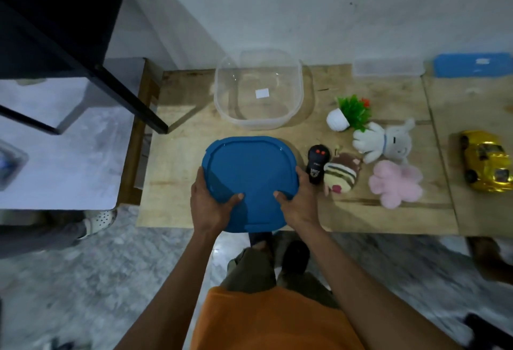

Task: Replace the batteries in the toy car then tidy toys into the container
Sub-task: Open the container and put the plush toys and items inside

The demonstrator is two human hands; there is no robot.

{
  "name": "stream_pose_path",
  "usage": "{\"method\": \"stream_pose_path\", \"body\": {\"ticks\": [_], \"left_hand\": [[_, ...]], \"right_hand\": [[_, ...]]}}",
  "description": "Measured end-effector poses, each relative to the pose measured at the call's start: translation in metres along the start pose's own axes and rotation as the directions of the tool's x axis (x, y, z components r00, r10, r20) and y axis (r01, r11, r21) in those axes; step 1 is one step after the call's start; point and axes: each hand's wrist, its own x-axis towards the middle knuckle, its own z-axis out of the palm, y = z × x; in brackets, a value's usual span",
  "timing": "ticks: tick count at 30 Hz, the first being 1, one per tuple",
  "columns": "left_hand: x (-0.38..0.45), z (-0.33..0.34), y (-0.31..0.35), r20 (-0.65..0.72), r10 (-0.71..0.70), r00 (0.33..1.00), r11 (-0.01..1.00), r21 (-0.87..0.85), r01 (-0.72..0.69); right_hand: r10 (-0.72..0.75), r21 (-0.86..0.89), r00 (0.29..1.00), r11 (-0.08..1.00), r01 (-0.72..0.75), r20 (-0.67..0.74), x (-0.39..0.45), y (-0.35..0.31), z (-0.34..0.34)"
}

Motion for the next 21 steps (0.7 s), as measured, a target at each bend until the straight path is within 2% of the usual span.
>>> {"method": "stream_pose_path", "body": {"ticks": [11, 18, 21], "left_hand": [[0.047, 0.022, -0.018, 0.081, -0.081, 0.993, 0.976, 0.207, 0.063], [0.055, 0.03, -0.026, 0.043, -0.12, 0.992, 0.964, 0.245, 0.106], [0.055, 0.032, -0.029, 0.035, -0.12, 0.992, 0.954, 0.281, 0.106]], "right_hand": [[0.031, -0.253, 0.996, 0.966, -0.05, -0.082, 0.031, 0.008, 0.026], [0.024, -0.346, 0.998, 0.937, -0.041, -0.053, 0.032, 0.005, 0.027], [0.044, -0.341, 0.999, 0.939, -0.04, 0.004, 0.033, 0.007, 0.022]]}}
